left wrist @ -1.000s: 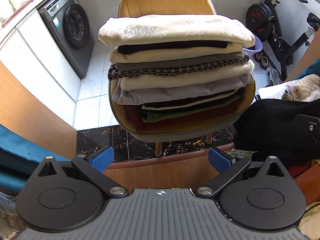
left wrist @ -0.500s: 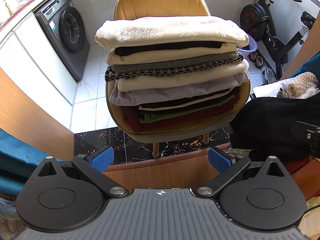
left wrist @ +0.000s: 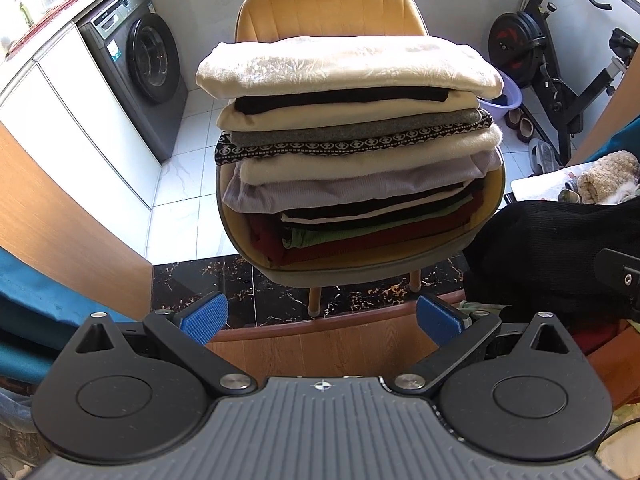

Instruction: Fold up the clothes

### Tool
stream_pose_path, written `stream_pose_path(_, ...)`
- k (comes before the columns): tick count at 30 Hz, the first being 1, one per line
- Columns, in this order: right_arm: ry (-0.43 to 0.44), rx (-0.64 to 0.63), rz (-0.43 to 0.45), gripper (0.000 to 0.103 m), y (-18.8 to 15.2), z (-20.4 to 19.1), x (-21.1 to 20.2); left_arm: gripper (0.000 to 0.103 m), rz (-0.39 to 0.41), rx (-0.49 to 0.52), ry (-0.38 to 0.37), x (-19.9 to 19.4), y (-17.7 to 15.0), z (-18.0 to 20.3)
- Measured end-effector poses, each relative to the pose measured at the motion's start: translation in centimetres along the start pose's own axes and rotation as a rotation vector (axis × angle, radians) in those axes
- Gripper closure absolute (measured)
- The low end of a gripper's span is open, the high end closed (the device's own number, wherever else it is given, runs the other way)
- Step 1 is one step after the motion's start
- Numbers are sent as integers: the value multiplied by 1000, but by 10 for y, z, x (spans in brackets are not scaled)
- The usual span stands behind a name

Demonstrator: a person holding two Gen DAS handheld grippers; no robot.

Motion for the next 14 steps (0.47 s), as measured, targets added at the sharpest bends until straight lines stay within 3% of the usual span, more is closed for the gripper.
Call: stream_pose_path(14, -4, 20, -21, 1, 0, 8, 4, 0, 48, 45, -3, -7, 2, 12)
Point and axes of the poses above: each gripper's, at about its wrist camera, not at the fingertips, and x roughly the way its jaws point, z to its right, y to its top, the point moved 1 cm from there along x, roughly the way its jaws point, and after that the axes turned 14 degrees about -y, right-handed, at the moved point
